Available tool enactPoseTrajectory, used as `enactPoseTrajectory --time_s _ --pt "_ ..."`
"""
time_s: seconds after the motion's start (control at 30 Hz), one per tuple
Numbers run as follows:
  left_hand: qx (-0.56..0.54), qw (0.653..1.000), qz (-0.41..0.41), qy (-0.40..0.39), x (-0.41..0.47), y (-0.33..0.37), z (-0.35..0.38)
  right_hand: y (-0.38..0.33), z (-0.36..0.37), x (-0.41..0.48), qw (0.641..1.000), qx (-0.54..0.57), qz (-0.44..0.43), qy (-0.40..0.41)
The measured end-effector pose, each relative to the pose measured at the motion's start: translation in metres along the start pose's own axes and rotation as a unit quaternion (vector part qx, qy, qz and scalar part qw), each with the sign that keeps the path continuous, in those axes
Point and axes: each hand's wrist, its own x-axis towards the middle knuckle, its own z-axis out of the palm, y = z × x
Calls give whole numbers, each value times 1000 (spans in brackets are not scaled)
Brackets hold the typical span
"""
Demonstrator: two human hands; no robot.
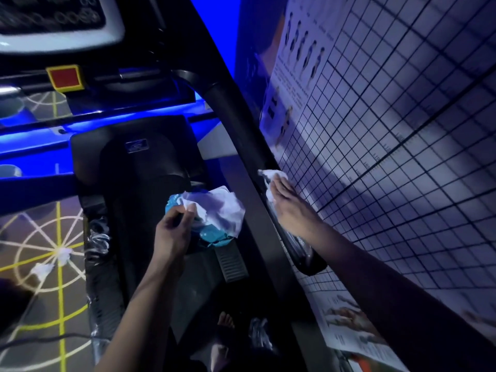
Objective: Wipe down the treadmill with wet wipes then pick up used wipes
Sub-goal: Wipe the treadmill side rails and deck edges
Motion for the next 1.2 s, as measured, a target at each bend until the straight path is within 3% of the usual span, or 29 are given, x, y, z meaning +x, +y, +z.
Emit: enactPoseTrajectory --time_s 0.17,0.33,0.4,0.5,0.67,0.93,1.1,1.2 --pt "-2 1000 -5 -1 1 0 -5 3 -1 -3 996 -82 -28 15" --pt "-21 1000 7 -4 -4 3 -1 11 -11 -58 976 -143 -150 -62" --pt "-25 999 31 -24 -8 0 0 10 -13 -77 975 -157 -144 -68" --pt "-51 996 71 -35 -18 2 0 3 -17 -87 991 -91 -59 -75" --pt "-74 990 103 -54 -22 13 -3 -11 -8 -36 984 -121 -7 -134" --pt "-99 990 75 -68 -14 12 -7 -2 -6 -38 989 -117 -42 -81" --pt "-80 996 24 -8 4 -17 -10 2 -10 -53 998 -59 -7 9" --pt "-90 996 -1 28 13 -28 -13 3 -2 -47 998 -51 28 5"
